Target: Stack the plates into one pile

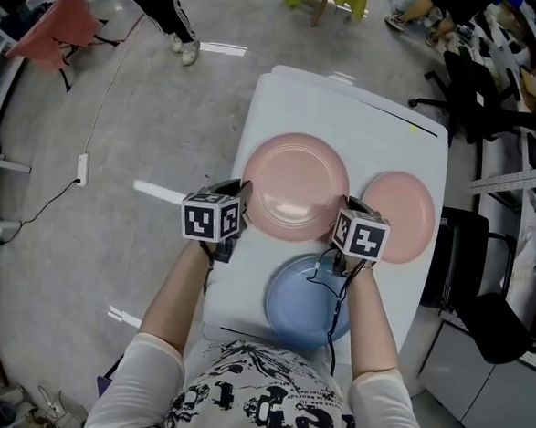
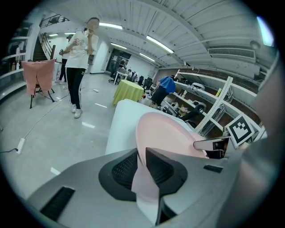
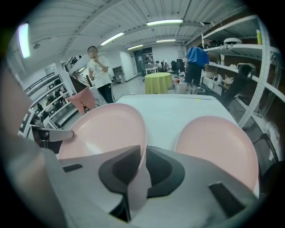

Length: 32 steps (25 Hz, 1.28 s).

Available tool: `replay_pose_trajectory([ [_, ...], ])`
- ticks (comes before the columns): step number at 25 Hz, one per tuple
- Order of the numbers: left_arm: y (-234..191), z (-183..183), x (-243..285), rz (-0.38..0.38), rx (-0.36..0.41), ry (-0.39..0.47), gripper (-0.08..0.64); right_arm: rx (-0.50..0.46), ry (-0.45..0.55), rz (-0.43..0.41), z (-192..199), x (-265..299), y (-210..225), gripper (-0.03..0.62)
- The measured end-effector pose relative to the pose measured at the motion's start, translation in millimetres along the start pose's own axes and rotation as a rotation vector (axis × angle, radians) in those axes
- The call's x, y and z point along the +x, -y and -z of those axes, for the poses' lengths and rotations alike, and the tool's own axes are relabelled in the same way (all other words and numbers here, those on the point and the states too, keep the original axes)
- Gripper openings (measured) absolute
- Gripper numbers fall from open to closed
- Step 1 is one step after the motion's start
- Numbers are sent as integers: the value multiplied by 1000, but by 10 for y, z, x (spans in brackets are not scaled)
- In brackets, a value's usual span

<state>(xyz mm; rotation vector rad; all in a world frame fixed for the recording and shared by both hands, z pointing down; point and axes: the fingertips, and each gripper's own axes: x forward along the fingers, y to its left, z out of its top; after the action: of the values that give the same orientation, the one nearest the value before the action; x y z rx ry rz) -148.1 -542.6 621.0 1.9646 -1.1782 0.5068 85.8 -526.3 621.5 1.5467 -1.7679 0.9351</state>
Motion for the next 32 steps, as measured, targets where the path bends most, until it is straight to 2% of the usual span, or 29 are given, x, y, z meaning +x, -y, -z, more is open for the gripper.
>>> replay_pose_trajectory([
  [7,463,183,-701,-21,12,69,64,-21,59,-42,259,-729,-32,46],
  [14,1034,643,-1256,-34,37,119,61,-29,99,-60,769,-1443,118,46],
  [22,1489,1287,-1638,-26,14,122,55,-27,106,-60,1452,-2035,297,46],
  [32,1755,1992,-1836,-38,22,73,54,-8,72,-50,2169,-2389,416,48],
])
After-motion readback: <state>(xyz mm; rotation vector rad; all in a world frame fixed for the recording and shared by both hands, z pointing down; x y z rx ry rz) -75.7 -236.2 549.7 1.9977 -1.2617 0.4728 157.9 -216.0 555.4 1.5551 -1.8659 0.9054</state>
